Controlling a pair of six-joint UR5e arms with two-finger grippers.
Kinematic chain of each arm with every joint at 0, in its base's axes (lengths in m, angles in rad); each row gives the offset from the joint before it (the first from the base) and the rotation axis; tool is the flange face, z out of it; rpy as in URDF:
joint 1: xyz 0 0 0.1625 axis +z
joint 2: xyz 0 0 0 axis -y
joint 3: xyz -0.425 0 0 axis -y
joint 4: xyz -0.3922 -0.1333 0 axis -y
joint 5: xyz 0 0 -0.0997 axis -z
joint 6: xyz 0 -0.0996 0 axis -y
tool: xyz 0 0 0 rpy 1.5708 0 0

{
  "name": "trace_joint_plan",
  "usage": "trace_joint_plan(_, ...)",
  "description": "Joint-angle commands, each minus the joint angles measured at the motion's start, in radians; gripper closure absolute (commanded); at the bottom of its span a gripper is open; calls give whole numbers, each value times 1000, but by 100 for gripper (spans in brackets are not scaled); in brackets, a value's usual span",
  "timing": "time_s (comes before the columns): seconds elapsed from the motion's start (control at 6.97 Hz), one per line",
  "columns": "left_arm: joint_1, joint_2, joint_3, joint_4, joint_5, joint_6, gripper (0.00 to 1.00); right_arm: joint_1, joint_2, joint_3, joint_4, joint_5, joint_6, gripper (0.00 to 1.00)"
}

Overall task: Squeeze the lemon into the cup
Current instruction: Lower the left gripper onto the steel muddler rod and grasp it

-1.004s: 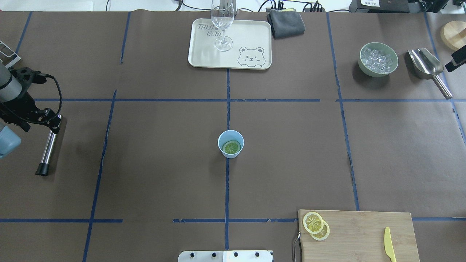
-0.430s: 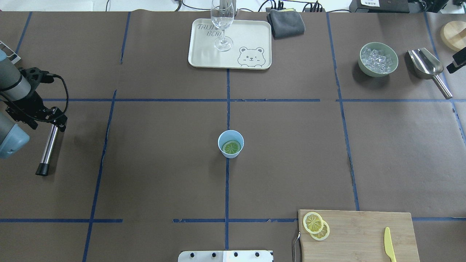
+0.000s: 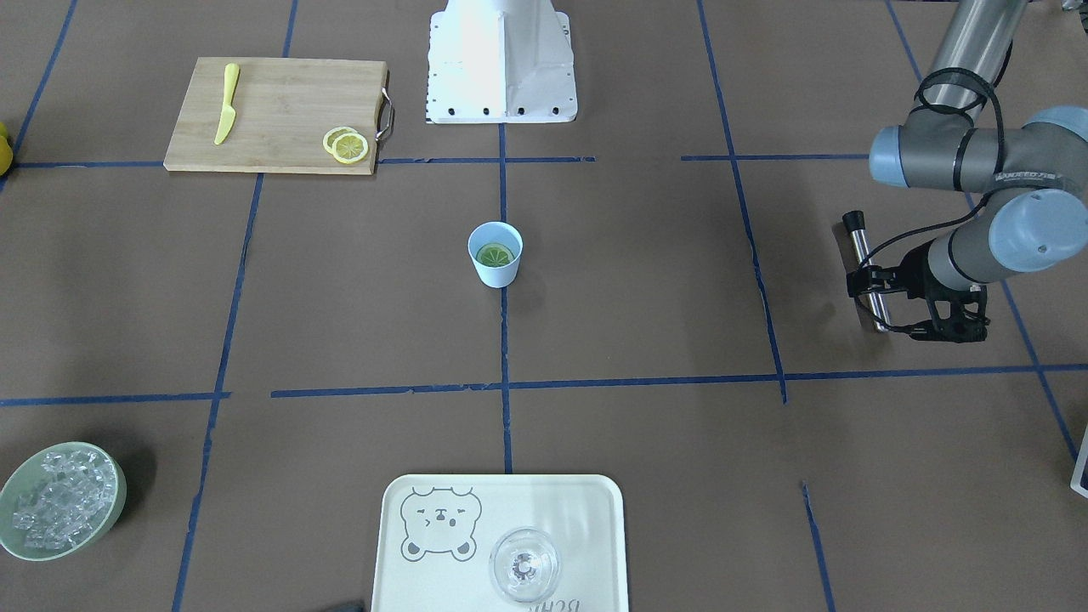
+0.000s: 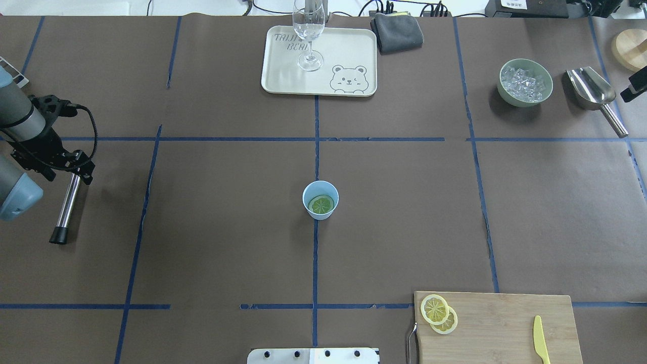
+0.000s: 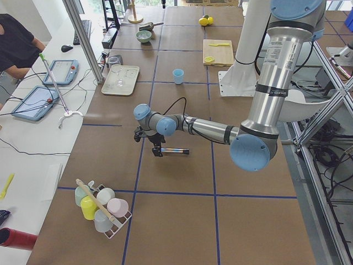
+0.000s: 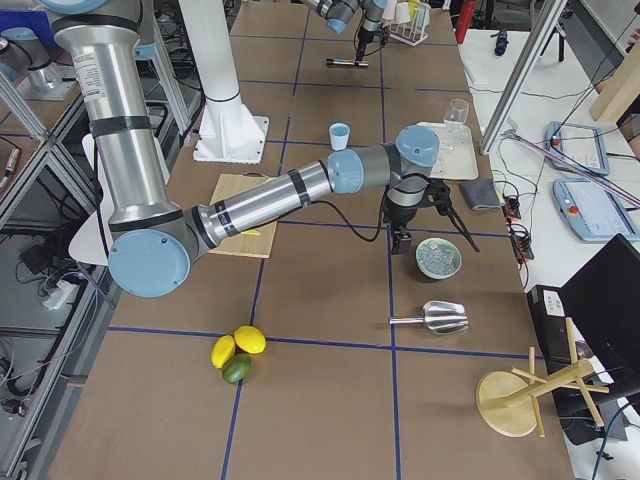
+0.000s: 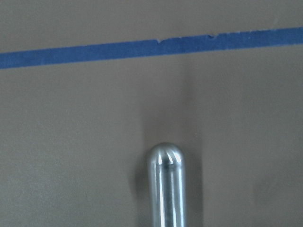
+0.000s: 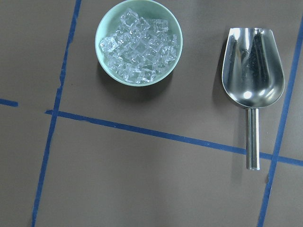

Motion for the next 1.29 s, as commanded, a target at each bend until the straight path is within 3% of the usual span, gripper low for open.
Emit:
trace_joint_plan(0.0,9,0,9,-3,0,3,9,0,0,0,-1,0,0,0)
trace_joint_plan(0.29,10,0,12,-4,0,4,9,0,0,0,-1,0,0,0)
trace_joint_plan(0.43,12,0,17,-4,0,4,15,0,0,0,-1,0,0,0)
trace_joint_plan(0.57,12,0,17,-3,0,3,32,0,0,0,0,0,0,0)
trace_joint_plan(0.86,12,0,14,-4,0,14,87,0,0,0,0,0,2,0)
trace_joint_plan(1.0,12,0,8,2,3,12,100,0,0,0,0,0,0,0)
trace_joint_plan(1.15,12,1,-9,5,5,12,100,2,2,0,0,0,0,0)
